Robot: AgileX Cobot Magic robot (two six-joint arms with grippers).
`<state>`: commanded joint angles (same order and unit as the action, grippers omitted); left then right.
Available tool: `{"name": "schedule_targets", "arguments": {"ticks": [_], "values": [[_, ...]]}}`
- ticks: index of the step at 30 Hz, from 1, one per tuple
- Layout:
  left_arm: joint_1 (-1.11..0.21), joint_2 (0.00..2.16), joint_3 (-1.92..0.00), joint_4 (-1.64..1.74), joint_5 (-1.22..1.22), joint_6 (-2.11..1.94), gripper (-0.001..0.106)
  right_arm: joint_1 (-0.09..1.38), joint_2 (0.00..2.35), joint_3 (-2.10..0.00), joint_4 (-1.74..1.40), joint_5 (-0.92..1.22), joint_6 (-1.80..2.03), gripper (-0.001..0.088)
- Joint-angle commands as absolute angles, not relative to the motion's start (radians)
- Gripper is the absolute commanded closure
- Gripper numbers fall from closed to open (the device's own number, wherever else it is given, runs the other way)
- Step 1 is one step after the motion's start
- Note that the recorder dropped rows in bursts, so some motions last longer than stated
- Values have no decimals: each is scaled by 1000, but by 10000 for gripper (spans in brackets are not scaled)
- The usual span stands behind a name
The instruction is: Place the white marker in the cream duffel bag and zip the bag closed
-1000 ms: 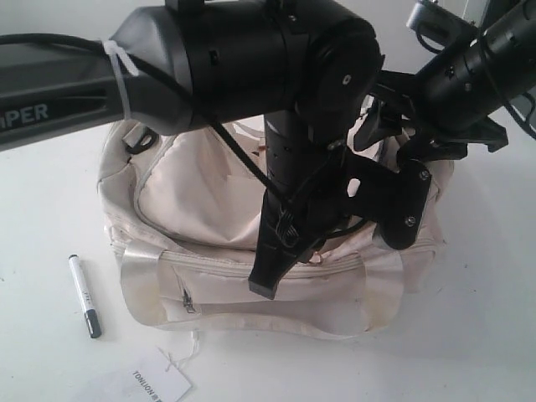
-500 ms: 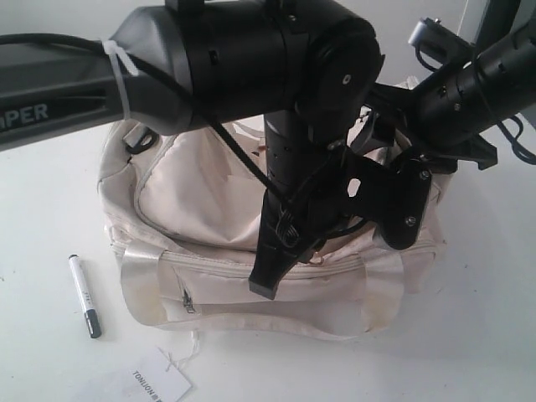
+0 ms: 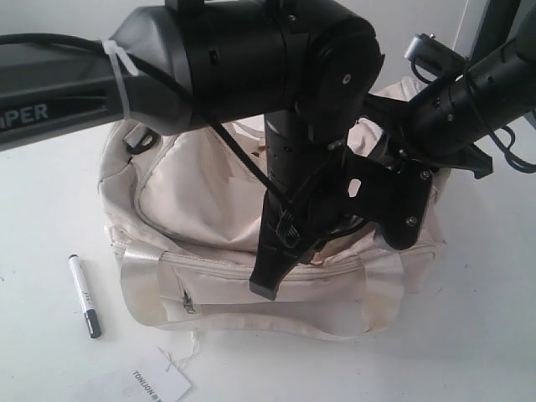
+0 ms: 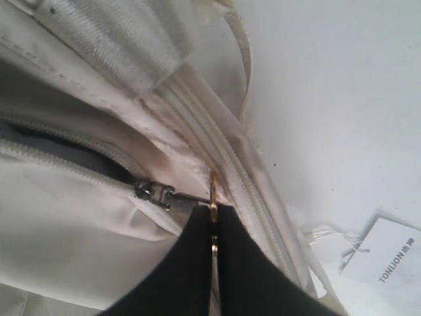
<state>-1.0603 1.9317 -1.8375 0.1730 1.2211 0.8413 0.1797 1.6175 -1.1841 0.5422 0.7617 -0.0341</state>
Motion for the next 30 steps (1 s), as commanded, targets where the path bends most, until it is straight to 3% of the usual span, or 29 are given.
{"name": "schedule_targets", "arguments": {"ticks": [30], "values": [[-1060, 1932, -1837, 252, 1221, 780, 1053, 178, 1533, -1209, 487, 769, -109, 868]]}}
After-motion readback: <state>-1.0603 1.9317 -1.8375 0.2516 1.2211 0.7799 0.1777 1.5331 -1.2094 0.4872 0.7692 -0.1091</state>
